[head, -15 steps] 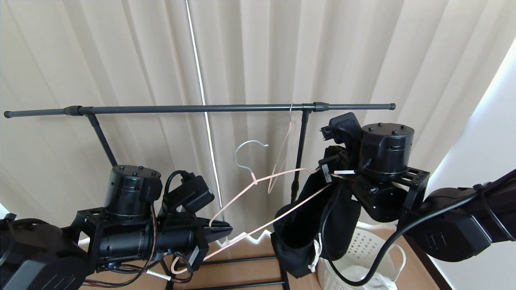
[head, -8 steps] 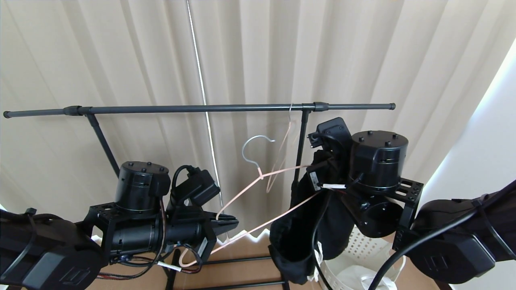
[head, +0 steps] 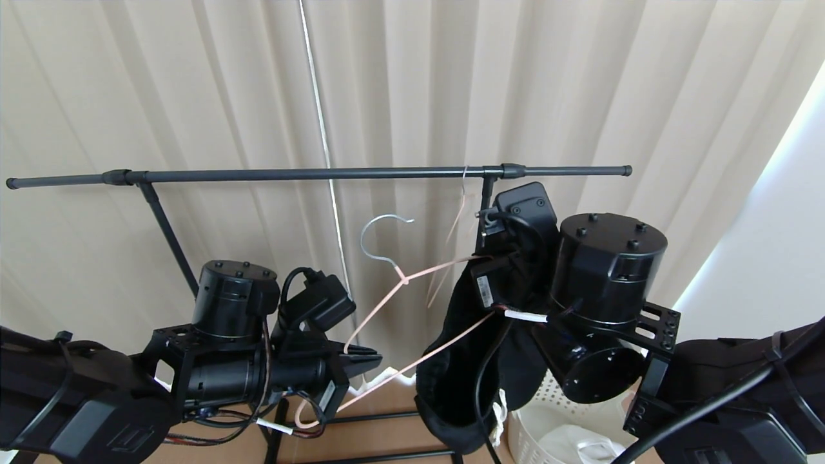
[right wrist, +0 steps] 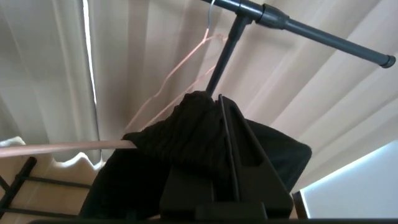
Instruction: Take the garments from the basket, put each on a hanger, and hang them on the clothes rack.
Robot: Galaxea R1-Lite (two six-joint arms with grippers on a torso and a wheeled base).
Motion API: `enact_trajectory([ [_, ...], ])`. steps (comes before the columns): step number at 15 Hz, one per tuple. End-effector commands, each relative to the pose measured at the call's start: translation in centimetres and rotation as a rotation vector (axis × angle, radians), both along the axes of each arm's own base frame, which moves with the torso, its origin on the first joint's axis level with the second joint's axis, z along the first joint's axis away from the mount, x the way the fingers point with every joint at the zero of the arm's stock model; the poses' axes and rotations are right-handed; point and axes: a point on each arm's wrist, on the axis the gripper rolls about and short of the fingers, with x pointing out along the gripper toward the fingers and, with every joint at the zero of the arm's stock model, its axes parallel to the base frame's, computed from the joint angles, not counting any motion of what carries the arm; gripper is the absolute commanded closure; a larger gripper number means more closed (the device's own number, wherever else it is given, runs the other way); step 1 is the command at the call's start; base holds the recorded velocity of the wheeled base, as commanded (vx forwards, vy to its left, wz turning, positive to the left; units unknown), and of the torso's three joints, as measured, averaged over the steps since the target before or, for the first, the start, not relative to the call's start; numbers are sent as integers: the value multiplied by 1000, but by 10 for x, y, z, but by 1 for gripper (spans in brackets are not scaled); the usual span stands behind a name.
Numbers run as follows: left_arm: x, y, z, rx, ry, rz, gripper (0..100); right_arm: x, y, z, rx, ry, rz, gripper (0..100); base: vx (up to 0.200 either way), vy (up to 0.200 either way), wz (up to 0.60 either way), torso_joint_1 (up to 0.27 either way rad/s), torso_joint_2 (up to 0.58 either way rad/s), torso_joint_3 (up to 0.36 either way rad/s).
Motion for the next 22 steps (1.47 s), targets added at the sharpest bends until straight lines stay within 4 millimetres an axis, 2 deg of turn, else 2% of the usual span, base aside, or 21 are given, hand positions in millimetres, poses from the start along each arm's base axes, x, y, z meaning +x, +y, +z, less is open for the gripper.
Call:
enact_trajectory([
  [1, 1, -1, 1, -10, -16, -5, 100, -9, 9, -4, -5, 10, 45, 100, 0, 0, 0, 0, 0, 0],
  [4, 0, -1, 1, -16, -28, -4, 100, -9, 8, -10, -31, 26, 33, 100, 0, 0, 0, 0, 0, 0],
  [9, 2, 14, -3, 9, -27, 63, 100, 6, -9, -4, -31, 15, -31, 100, 0, 0, 0, 0, 0, 0],
  [15, 2, 22, -3, 4, -40, 96, 100, 12, -18, 0, -20, 6, -58, 100, 0, 0, 0, 0, 0, 0],
  [22, -5, 22, -14, 42, -19, 101, 100, 11, -23, 8, -9, -10, -64, 100, 0, 0, 0, 0, 0, 0],
])
